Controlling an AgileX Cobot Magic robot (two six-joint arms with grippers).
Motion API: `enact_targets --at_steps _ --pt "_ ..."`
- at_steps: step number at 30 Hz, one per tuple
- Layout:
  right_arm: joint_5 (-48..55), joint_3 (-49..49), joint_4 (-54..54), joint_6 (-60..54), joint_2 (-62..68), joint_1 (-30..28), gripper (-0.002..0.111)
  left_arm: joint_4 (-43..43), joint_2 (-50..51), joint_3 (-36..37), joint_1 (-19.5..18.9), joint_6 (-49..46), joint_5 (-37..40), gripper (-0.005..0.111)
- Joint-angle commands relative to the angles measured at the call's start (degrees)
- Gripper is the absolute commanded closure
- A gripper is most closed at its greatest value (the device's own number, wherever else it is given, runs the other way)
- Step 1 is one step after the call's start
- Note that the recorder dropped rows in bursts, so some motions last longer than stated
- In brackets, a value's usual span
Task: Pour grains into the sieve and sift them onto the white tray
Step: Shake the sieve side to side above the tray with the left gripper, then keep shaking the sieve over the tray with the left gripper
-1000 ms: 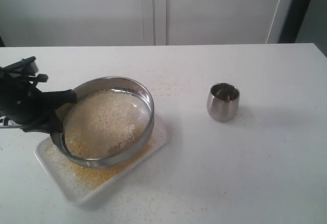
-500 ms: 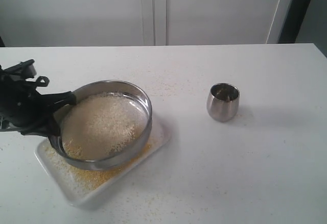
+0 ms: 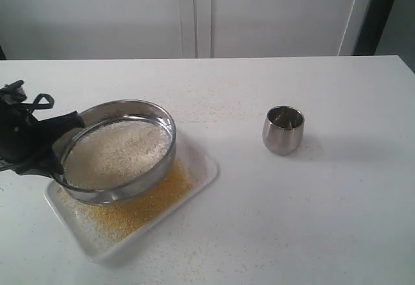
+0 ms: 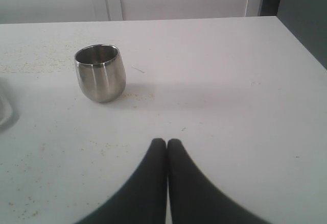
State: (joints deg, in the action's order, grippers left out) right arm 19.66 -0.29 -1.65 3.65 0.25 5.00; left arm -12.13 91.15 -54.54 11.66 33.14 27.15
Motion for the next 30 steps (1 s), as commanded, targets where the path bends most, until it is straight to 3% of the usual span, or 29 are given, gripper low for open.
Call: enact_targets --at_steps 1,3,5,8,10,13,15,18,20,23,25,28,30 --pt "-0.5 0.3 -0.2 0.1 -0.3 -0.3 0.108 1.1 -0.7 -0.1 3.0 -7.3 -0.7 0.107" --pt "-0.5 0.3 -0.2 0.1 -0.3 -0.3 0.108 5.8 -0.4 -0.1 1.1 -0.5 -1.6 0.107" --pt "-0.5 0.3 -0.2 0.1 -0.3 -0.3 0.108 4.1 -0.2 -0.1 -1.0 8.0 0.8 0.107" --pt "-0.3 0.3 -0.2 0.1 -0.3 -0.3 0.108 -1.5 -0.8 -0.1 1.6 -2.7 3.6 0.107" --pt "-0.3 0.3 -0.2 0.1 -0.3 -0.3 0.108 0.6 -0.8 -0.1 3.7 -8.5 1.9 0.107" --pt "-0.4 0.3 -0.2 0.1 -0.3 -0.3 0.108 8.5 -0.5 -0.1 0.8 4.2 0.1 0.107" --pt "-0.4 0.3 -0.2 0.1 -0.3 -0.3 0.108 7.1 -0.5 -0.1 -1.2 10.9 2.5 0.107" --pt "-0.4 0.3 -0.2 0.1 -0.3 -0.3 0.108 2.8 -1.0 -0.1 1.6 0.8 4.0 0.107" --pt "-0.4 0.3 -0.2 0.1 -0.3 -0.3 0.108 6.2 -1.0 -0.1 4.0 -1.7 1.6 0.107" --pt "-0.4 0.3 -0.2 0.1 -0.3 -0.3 0.108 13.1 -0.8 -0.1 1.7 6.6 0.3 0.107" --pt "-0.4 0.3 -0.2 0.1 -0.3 -0.3 0.108 10.5 -0.8 -0.1 -0.3 11.7 2.3 0.107" --pt "-0.4 0.3 -0.2 0.1 -0.3 -0.3 0.108 3.0 -1.1 -0.1 2.6 2.2 4.1 0.107" --pt "-0.4 0.3 -0.2 0.1 -0.3 -0.3 0.108 3.6 -1.1 -0.1 4.9 -3.8 1.4 0.107"
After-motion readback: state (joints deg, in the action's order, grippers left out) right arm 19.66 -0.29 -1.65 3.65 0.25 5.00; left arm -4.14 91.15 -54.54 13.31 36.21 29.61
